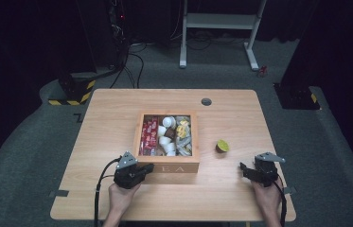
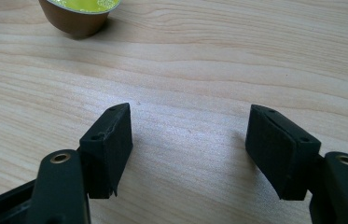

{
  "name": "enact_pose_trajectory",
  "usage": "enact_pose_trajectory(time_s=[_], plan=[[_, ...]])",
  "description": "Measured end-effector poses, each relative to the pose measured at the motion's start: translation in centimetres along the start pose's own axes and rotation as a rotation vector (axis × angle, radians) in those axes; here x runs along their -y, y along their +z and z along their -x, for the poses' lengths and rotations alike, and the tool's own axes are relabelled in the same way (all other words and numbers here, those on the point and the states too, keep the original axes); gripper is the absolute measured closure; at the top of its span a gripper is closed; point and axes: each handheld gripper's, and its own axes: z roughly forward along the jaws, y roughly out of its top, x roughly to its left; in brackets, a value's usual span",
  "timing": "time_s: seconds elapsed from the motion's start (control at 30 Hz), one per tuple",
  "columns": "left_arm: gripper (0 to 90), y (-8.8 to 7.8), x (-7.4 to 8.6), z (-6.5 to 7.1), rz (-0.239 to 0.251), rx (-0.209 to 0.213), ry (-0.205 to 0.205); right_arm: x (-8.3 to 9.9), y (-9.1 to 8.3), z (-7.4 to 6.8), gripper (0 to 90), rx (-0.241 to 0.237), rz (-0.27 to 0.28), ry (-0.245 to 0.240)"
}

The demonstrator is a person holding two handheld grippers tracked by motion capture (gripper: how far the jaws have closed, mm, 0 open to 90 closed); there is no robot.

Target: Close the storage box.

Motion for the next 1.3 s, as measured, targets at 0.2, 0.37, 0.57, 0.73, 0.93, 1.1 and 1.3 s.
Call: enact_pose_trajectory(time_s=[0.2,0.37,0.57,0.73,0.93,1.1,1.3], plan=[[85.3,-0.3,-0.2,0.3,0.007,0.005,0.016,0.0,0.0,0.0,31.6,0.000,0.000,0.000],[75.6,-0.8,-0.4,0.6,0.016,0.037,0.030,0.0,0.0,0.0,31.6,0.000,0.000,0.000],[66.9,-1.8,-0.7,0.8,0.049,0.045,0.036,0.0,0.0,0.0,31.6,0.000,0.000,0.000],[63.8,-2.9,-1.2,0.7,0.073,0.033,0.050,0.0,0.0,0.0,31.6,-0.001,0.000,0.000],[60.0,-4.0,-1.8,0.5,0.109,0.018,0.044,0.0,0.0,0.0,31.6,-0.001,0.000,0.000],[58.5,-4.8,-2.1,0.0,0.123,-0.002,0.041,0.0,0.0,0.0,31.6,-0.001,0.000,0.000],[57.8,-5.6,-2.2,-0.8,0.143,-0.023,0.022,0.0,0.0,0.0,31.6,-0.001,0.000,0.001]])
